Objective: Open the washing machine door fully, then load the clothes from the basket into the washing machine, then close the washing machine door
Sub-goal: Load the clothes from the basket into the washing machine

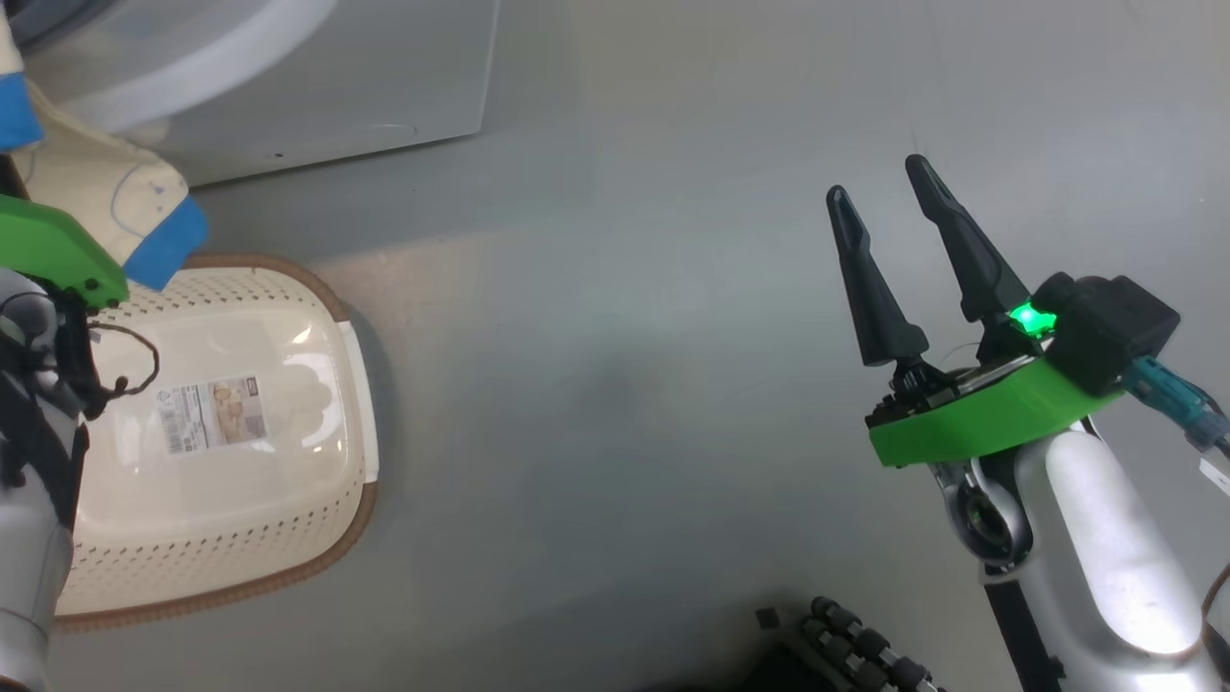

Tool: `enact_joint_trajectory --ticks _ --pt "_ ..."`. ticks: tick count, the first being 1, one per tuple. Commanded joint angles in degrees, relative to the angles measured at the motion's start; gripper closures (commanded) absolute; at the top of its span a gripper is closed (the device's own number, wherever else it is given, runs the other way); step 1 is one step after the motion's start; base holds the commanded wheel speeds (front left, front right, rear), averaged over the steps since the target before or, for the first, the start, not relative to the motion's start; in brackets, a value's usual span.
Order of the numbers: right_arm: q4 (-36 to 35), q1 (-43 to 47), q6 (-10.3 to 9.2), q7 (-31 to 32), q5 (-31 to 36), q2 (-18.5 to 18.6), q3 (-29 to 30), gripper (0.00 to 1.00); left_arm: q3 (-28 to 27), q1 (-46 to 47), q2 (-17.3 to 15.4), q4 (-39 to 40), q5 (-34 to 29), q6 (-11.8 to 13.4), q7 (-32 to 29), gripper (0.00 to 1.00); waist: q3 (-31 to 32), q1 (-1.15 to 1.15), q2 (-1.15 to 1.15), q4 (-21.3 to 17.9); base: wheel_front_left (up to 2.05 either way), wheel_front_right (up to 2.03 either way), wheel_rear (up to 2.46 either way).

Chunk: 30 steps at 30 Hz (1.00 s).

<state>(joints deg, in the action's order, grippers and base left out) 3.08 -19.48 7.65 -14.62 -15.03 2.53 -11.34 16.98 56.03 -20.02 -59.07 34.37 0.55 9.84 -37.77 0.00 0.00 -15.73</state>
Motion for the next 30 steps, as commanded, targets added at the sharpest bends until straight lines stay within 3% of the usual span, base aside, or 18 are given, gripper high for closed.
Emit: enact_joint_trajectory --ticks 1,9,15,24,30 --pt "-1.9 0.4 -0.16 -0.4 0.4 0.3 -0.4 0.00 -1.1 -0.7 -2.1 1.5 0.3 0.3 0.7 1.00 0.2 0.00 0.00 0.5 0.00 0.00 0.00" --pt "-2.2 1.4 -0.16 -0.4 1.7 0.3 1.3 0.00 -0.2 -3.0 -1.9 6.8 0.5 1.0 -1.6 1.00 1.4 0.00 0.00 3.0 0.00 0.00 0.00" --pt "-2.3 2.0 -0.16 -0.4 2.8 0.3 1.7 0.00 0.9 -5.0 -4.1 17.8 0.5 2.4 -8.6 1.00 2.3 0.00 0.00 4.9 0.00 0.00 0.00" --pt "-2.2 1.8 -0.16 -0.4 2.5 0.3 1.5 0.00 -1.0 -8.9 -12.5 42.8 1.9 8.3 -24.5 1.00 2.7 0.00 0.00 5.5 0.00 0.00 0.00" --pt "-2.3 1.2 -0.16 -0.4 1.2 0.3 0.5 0.00 -3.5 -7.8 -18.8 52.9 2.1 11.8 -32.9 1.00 2.0 0.00 0.00 3.9 0.00 0.00 0.00"
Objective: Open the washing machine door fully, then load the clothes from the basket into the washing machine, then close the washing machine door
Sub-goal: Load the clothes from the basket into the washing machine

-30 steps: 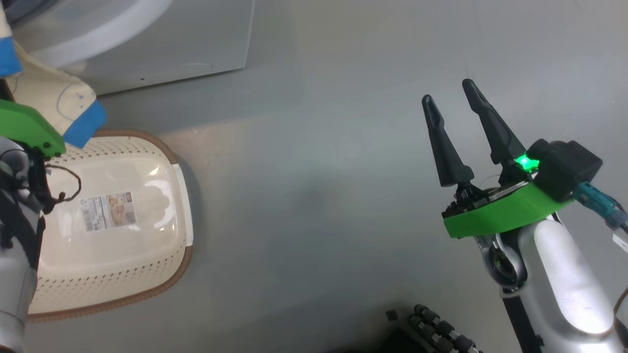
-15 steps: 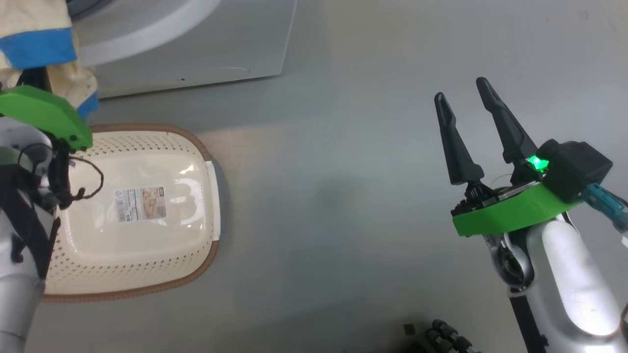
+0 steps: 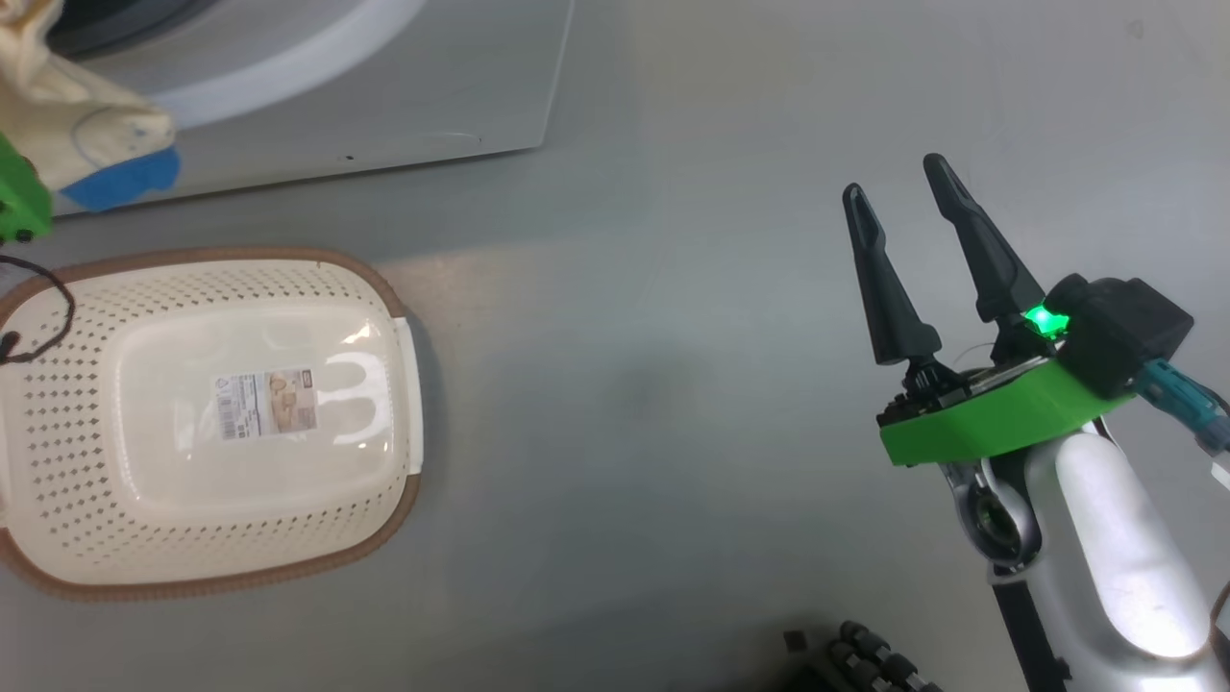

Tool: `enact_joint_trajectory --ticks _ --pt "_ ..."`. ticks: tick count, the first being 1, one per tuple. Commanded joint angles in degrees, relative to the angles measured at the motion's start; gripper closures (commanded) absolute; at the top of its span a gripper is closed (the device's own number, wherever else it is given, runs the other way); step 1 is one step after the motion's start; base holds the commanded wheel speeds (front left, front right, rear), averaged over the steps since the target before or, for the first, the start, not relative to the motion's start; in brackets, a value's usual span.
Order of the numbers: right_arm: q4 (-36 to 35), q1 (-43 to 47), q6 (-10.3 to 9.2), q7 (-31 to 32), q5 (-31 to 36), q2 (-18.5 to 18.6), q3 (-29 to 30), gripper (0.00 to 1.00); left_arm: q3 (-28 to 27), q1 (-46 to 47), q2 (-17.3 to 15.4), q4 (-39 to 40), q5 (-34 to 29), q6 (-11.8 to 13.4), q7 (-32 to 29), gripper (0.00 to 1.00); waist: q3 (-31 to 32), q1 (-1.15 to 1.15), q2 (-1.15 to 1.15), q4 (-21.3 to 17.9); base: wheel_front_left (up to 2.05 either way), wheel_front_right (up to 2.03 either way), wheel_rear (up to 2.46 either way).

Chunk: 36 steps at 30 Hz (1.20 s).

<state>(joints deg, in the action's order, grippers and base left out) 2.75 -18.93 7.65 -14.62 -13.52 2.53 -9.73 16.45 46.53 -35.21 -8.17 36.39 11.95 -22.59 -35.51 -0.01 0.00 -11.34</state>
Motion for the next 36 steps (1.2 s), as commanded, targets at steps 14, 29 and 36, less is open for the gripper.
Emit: enact_joint_trajectory --ticks 14,29,36 --pt "-1.9 -0.7 -0.16 -0.4 -3.1 0.3 -2.9 0.00 -4.8 12.0 -11.3 -4.1 -1.1 -0.2 -7.7 1.00 -3.5 0.01 0.00 -6.3 0.00 0.00 0.00" --pt "-2.6 -1.3 -0.16 -0.4 -4.5 0.3 -3.8 0.00 -2.9 25.7 -12.6 -17.2 -8.4 -4.8 8.4 1.00 -8.3 0.01 0.00 -9.9 0.00 0.00 0.00" --pt "-2.8 -1.7 -0.16 -0.4 -5.0 0.3 -4.1 0.00 -2.5 29.9 -11.7 -18.4 -11.4 -4.2 17.5 1.00 -10.3 0.01 0.00 -10.4 0.00 0.00 0.00"
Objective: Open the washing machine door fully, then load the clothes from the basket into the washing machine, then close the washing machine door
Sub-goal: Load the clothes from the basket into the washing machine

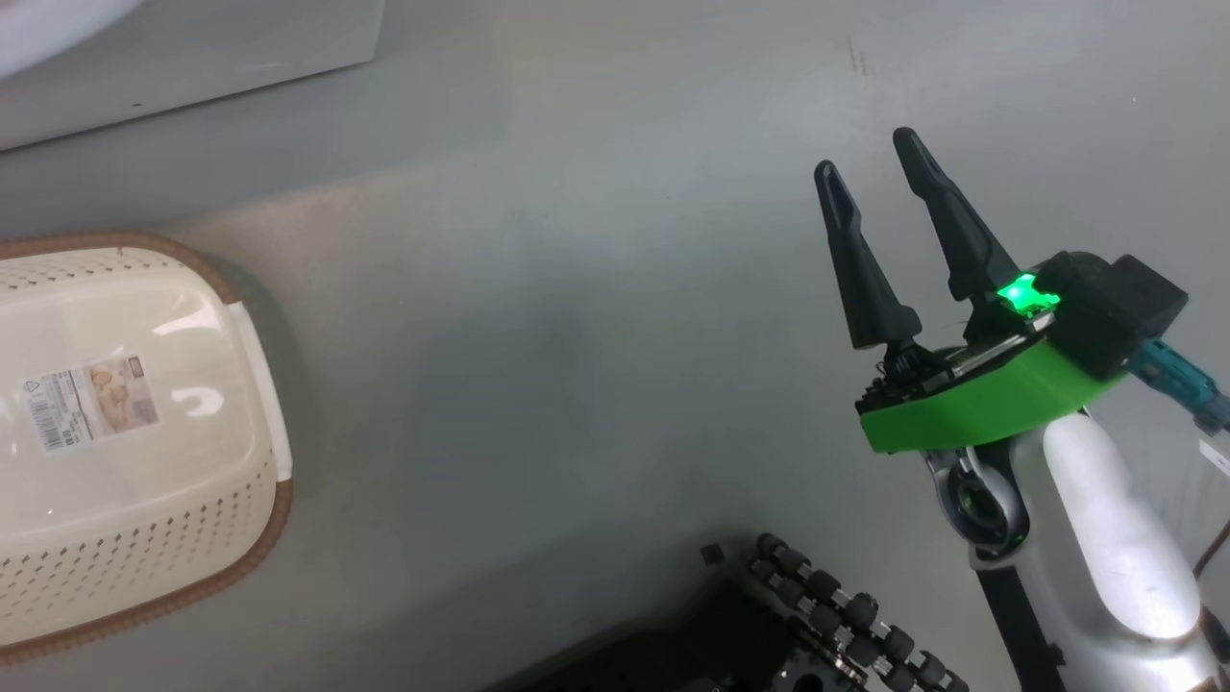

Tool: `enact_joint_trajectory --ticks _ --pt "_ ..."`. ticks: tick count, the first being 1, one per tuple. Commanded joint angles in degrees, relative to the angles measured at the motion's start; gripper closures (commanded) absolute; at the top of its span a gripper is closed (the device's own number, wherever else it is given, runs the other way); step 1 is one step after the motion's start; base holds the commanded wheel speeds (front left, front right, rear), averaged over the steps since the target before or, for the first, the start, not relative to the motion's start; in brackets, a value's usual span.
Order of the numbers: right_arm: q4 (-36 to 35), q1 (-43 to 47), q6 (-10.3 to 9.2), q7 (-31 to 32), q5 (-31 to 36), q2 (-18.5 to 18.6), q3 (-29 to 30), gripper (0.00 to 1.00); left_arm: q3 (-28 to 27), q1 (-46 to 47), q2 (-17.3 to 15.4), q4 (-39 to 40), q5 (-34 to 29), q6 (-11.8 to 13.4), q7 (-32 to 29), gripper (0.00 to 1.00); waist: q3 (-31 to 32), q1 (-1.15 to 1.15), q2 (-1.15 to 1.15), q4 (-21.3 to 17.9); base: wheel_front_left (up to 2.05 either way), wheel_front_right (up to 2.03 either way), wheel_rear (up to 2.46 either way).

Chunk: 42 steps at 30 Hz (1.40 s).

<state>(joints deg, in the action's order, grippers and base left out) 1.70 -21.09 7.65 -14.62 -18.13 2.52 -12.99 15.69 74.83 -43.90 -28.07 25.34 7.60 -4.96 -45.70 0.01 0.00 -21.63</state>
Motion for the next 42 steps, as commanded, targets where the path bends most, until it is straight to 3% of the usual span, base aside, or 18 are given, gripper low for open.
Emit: enact_joint_trajectory --ticks 1,8,12,20,21,22,23,24,33,38,39,40,41,42 --pt "-1.8 0.3 -0.16 -0.4 -0.4 0.4 -0.9 0.00 -1.7 2.2 -2.9 1.5 -0.6 0.2 1.0 1.00 -0.3 -0.01 0.00 -0.1 0.00 0.00 0.00" --pt "-1.7 -0.2 -0.16 -0.4 -0.8 0.4 -1.1 0.00 -0.9 6.3 -2.6 -0.1 -2.3 -1.0 6.9 1.00 -1.3 -0.01 0.00 -0.3 0.00 0.00 0.00" --pt "-1.6 -0.5 -0.16 -0.4 -1.1 0.4 -1.1 0.00 -2.4 7.8 -1.1 -2.4 0.5 -2.3 9.0 1.00 -1.7 -0.01 0.00 -0.2 0.00 0.00 0.00" --pt "-1.2 -0.7 -0.16 -0.4 -1.5 0.4 -1.3 0.00 -2.9 9.3 0.9 -9.0 5.0 -4.1 3.5 1.00 -1.8 -0.01 0.00 -0.1 0.00 0.00 0.00" --pt "-1.1 -0.7 -0.16 -0.4 -1.5 0.4 -1.3 0.00 -3.0 9.4 1.1 -9.3 5.5 -4.5 3.2 0.64 -1.8 -0.01 0.00 -0.1 0.00 0.00 0.00" --pt "-1.2 -0.8 -0.16 -0.4 -1.7 0.4 -1.3 0.00 -3.0 9.6 1.2 -9.3 5.7 -4.9 3.3 0.65 -1.8 -0.01 0.00 0.0 0.00 0.00 0.00" --pt "-1.3 -0.8 -0.16 -0.4 -1.8 0.4 -1.3 0.00 -3.0 9.9 1.1 -9.0 5.7 -5.2 3.9 0.95 -1.8 -0.01 0.00 -0.1 0.00 0.00 0.00" --pt "-1.4 -0.8 -0.16 -0.4 -1.8 0.4 -1.4 0.00 -2.9 10.2 1.1 -8.8 5.7 -5.3 4.4 1.00 -1.8 -0.01 0.00 -0.1 0.00 0.00 0.00" --pt "-1.0 -1.0 -0.16 -0.4 -2.3 0.4 -2.0 0.00 -2.5 12.5 0.8 -8.1 4.6 -6.2 9.5 1.00 -2.0 -0.01 0.00 -1.3 0.00 0.00 0.00" --pt "-0.6 -0.7 -0.16 -0.4 -2.5 0.4 -1.7 0.00 -2.0 12.9 1.5 -10.6 4.8 -5.2 7.3 1.00 -2.1 -0.01 0.00 -1.4 0.00 0.00 0.00" --pt "-0.5 -0.7 -0.16 -0.4 -2.4 0.4 -1.5 0.00 -1.8 12.9 1.7 -11.0 4.8 -4.9 6.7 0.59 -2.1 -0.01 0.00 -1.2 0.00 0.00 0.00" --pt "-0.4 -0.6 -0.16 -0.4 -2.3 0.4 -1.3 0.00 -1.7 12.8 2.0 -11.2 4.9 -4.6 6.2 0.53 -2.0 -0.01 0.00 -1.0 0.00 0.00 0.00" --pt "-0.4 -0.7 -0.16 -0.4 -2.2 0.4 -1.2 0.00 -1.7 12.6 2.2 -11.4 5.2 -4.3 5.7 0.37 -1.9 -0.01 0.00 -0.8 0.00 0.00 0.00" --pt "-0.4 -0.8 -0.16 -0.4 -2.0 0.4 -1.1 0.00 -1.5 12.4 2.4 -11.6 5.2 -4.1 5.2 0.29 -1.8 -0.01 0.00 -0.5 0.00 0.00 0.00"
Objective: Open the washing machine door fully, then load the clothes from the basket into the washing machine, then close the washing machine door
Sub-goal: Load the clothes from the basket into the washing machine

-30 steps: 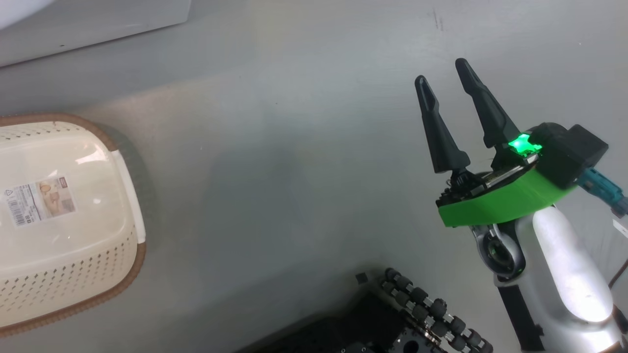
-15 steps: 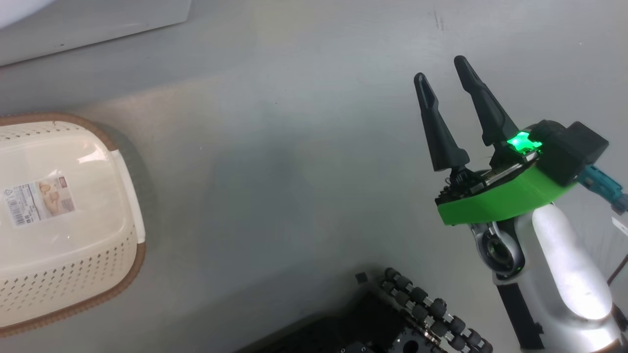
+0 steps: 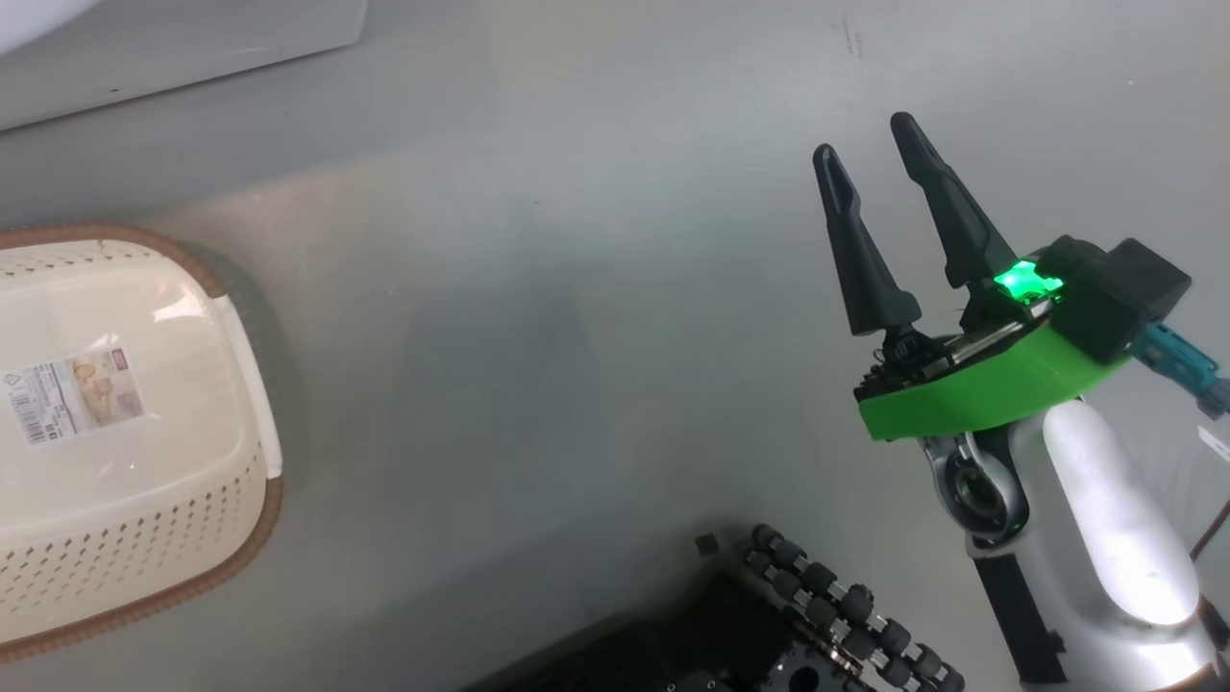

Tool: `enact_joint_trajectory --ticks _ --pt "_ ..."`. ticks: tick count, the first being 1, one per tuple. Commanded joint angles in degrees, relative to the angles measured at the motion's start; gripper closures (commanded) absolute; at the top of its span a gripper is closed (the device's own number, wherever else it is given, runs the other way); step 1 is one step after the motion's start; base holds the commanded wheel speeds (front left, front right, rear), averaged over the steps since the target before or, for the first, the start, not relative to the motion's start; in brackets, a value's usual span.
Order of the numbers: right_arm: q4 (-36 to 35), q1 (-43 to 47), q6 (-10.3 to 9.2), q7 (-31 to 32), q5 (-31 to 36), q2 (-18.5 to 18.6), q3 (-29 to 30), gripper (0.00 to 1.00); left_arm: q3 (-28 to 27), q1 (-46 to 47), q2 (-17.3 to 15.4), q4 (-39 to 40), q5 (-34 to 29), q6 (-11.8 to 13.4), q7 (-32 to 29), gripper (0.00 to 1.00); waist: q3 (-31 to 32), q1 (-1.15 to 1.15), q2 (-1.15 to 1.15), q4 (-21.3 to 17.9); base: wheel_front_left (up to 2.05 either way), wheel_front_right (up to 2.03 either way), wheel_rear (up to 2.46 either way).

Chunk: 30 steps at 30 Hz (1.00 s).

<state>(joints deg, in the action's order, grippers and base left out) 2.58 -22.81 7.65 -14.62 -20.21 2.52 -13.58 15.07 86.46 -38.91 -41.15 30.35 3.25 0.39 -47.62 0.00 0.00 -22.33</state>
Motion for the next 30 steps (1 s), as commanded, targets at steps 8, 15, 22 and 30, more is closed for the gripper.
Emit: enact_joint_trajectory --ticks 8,15,22,30 --pt "-1.2 0.6 -0.16 -0.4 1.5 0.4 0.8 0.00 -1.2 -3.9 -0.3 3.4 2.2 2.1 -0.6 0.00 1.7 0.00 0.00 2.7 0.00 0.00 0.00" --pt "-1.0 1.0 -0.16 -0.4 3.4 0.4 2.6 0.00 -2.4 -12.8 2.1 7.5 4.9 4.2 1.2 0.00 5.0 0.00 0.00 5.3 0.00 0.00 0.00" --pt "-0.4 2.2 -0.16 -0.4 5.5 0.4 4.4 0.00 -3.4 -24.8 4.7 14.2 6.7 7.1 5.2 0.00 9.3 0.00 0.00 8.2 0.00 0.00 0.00" --pt "0.7 4.7 -0.16 -0.3 8.1 0.4 6.8 0.00 -3.6 -41.4 8.2 24.2 6.7 11.7 11.2 0.00 15.4 0.00 0.00 11.7 0.00 0.00 0.00"
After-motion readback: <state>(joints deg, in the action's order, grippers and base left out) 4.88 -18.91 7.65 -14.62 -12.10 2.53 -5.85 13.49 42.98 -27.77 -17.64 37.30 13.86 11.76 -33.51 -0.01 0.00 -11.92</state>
